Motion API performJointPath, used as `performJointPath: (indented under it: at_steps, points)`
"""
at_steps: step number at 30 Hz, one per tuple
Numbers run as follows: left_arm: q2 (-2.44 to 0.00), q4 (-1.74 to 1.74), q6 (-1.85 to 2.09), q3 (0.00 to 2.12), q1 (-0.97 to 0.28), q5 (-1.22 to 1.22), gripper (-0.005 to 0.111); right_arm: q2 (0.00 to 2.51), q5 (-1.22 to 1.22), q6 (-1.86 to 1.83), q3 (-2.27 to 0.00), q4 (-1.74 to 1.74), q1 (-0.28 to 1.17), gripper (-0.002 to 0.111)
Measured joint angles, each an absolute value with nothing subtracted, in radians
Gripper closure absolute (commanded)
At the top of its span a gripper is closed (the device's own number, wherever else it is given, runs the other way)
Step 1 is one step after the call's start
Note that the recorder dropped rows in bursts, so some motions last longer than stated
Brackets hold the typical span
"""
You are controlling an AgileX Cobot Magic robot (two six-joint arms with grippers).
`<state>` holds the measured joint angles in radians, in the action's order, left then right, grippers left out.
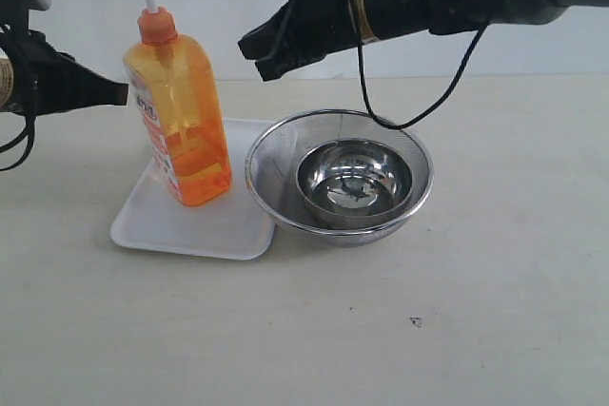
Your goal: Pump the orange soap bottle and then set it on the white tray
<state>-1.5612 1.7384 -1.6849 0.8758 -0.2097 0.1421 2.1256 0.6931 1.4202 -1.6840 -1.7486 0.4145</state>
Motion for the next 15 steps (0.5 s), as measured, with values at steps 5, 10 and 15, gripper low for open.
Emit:
performJointPath:
  at_steps: [5, 10, 15]
  points:
    - [-1.591, 1.738, -1.608, 0.904, -0.209, 0.093, 0.102, 2.165, 0.683, 1.409, -1.684, -1.749, 0.433, 0.109]
    - [-1.614, 1.738, -1.582, 0.924, -0.209, 0.061, 0.102, 2.178, 0.673, 1.395, -1.684, -1.749, 0.457, 0.109]
    - [-1.614, 1.738, -1.578, 0.926, -0.209, 0.06, 0.102, 2.179, 0.648, 1.38, -1.684, -1.749, 0.459, 0.109]
